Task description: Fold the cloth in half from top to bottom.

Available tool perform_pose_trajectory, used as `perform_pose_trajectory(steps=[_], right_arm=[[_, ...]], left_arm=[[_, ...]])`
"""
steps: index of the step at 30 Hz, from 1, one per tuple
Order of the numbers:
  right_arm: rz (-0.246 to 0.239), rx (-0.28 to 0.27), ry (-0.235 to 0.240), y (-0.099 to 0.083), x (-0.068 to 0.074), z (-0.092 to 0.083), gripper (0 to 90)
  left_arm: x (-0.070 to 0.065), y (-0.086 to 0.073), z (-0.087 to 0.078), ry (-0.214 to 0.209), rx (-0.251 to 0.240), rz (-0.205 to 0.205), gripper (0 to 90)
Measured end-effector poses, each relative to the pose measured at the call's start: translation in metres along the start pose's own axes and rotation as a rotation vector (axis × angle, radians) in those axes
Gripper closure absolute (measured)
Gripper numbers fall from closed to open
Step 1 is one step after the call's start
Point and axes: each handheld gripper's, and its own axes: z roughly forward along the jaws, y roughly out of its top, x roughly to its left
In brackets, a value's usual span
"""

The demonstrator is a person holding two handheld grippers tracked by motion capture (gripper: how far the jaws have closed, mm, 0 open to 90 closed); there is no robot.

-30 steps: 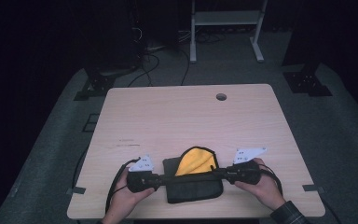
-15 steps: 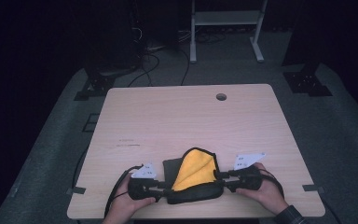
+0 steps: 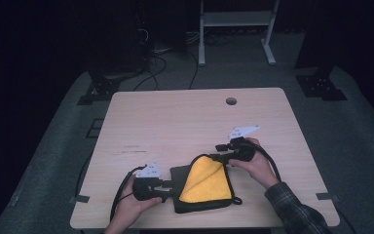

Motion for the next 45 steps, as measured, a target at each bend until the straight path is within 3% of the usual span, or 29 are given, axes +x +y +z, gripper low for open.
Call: perform_pose_trajectory(steps=[6,9,11,18,25,29,34,40,45], right_arm=[[0.02,0.069,0.08,0.012,-0.009,0.036,53.8],[0.021,0.125,0.137,0.013,-0.01,0.049,70.9],[0.005,0.111,0.127,0.013,-0.008,0.049,80.9],[-0.023,0.024,0.168,0.014,0.006,0.016,85.7],[-0.049,-0.001,0.27,-0.011,0.03,-0.024,85.8],[-0.074,0.02,0.301,-0.028,0.044,-0.041,85.8],[-0.086,0.068,0.298,-0.052,0.048,-0.051,85.2],[-0.118,0.171,0.337,-0.073,0.051,-0.052,74.0],[-0.13,0.169,0.361,-0.075,0.056,-0.058,65.8]], left_arm=[[0.0,-0.004,0.006,0.004,0.045,0.014,57.5],[0.0,-0.005,0.006,0.009,0.053,0.014,57.5],[0.0,-0.006,0.006,0.007,0.06,0.013,57.3],[0.001,-0.007,0.006,0.003,0.066,0.007,56.6],[0.005,-0.002,-0.004,0.013,0.005,-0.016,53.5],[0.006,0.001,-0.001,0.018,-0.002,-0.026,52.3],[0.005,0.007,0.006,0.025,0.0,-0.021,51.5],[0.0,0.003,0.011,0.002,0.028,-0.007,49.7],[-0.004,-0.008,0.009,0.002,0.077,0.0,48.0]])
